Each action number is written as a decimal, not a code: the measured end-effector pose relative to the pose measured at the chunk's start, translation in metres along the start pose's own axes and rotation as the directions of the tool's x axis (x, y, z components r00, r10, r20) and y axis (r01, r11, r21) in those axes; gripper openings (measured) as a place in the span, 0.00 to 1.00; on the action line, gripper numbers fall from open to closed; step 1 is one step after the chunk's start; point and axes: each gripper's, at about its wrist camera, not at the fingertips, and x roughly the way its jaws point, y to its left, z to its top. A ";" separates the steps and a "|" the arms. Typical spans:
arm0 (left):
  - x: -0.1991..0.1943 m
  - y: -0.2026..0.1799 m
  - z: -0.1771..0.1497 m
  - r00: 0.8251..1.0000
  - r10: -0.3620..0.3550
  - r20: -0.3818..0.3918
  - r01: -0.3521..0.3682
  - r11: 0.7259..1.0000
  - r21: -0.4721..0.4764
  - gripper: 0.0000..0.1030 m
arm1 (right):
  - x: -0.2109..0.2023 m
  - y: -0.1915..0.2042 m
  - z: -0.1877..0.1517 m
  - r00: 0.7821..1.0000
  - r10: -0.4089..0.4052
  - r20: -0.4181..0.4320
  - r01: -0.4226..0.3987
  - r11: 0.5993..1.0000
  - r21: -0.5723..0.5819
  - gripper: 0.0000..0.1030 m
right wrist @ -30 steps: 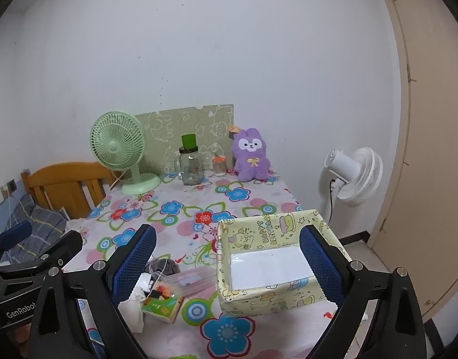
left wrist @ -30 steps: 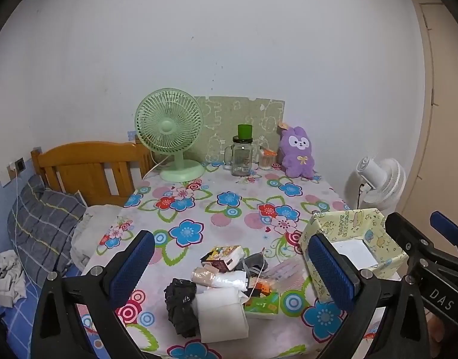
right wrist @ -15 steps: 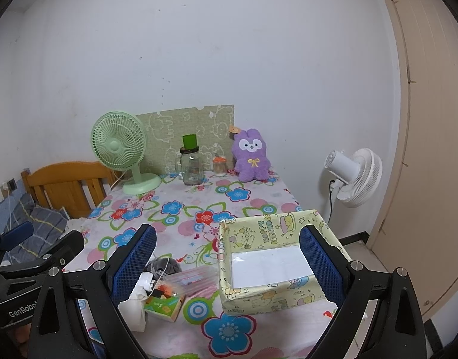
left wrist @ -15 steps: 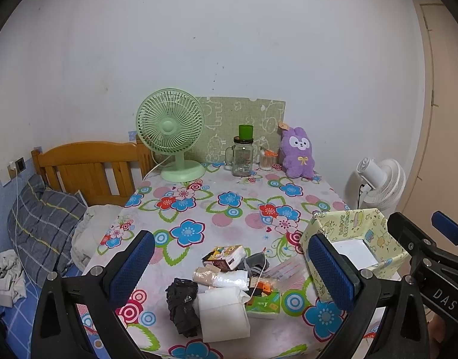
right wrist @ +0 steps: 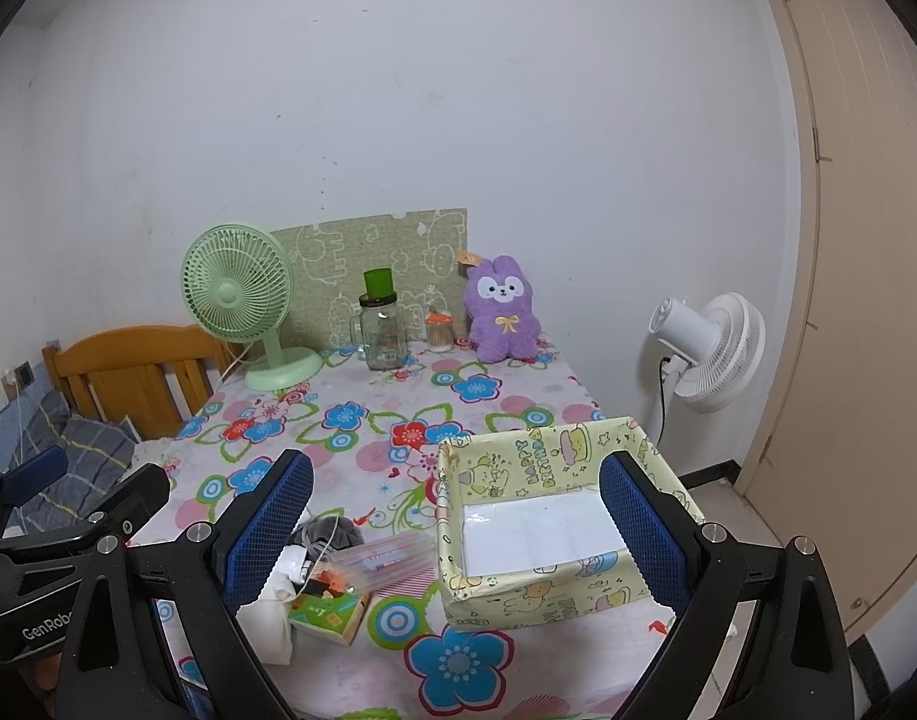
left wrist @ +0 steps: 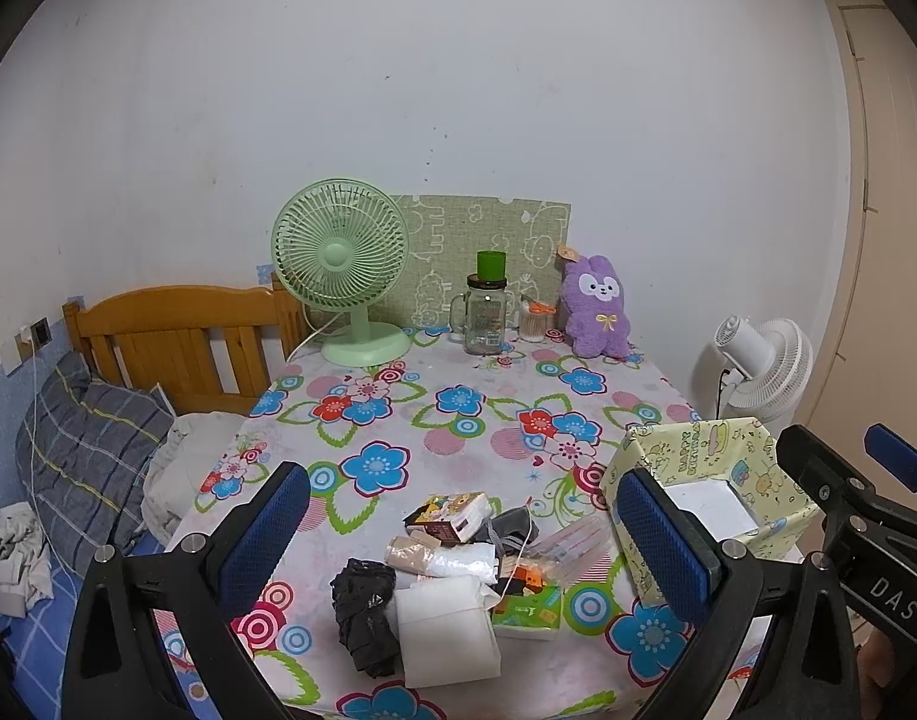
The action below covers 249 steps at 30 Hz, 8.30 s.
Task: Organize soft objects
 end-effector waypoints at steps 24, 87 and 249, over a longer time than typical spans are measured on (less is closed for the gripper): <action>0.000 -0.002 -0.002 1.000 0.004 0.002 -0.004 1.000 0.003 1.00 | 0.002 -0.001 -0.001 1.000 0.001 -0.003 -0.001 1.000 0.006 0.95; 0.048 0.015 -0.066 0.998 -0.003 -0.070 0.005 1.000 0.026 0.93 | 0.053 0.047 -0.054 0.987 0.122 -0.101 -0.126 0.991 -0.032 0.91; 0.098 -0.097 -0.001 0.987 -0.139 -0.084 0.148 0.982 0.114 0.57 | 0.109 -0.025 0.011 0.983 0.088 -0.163 -0.085 0.996 0.025 0.29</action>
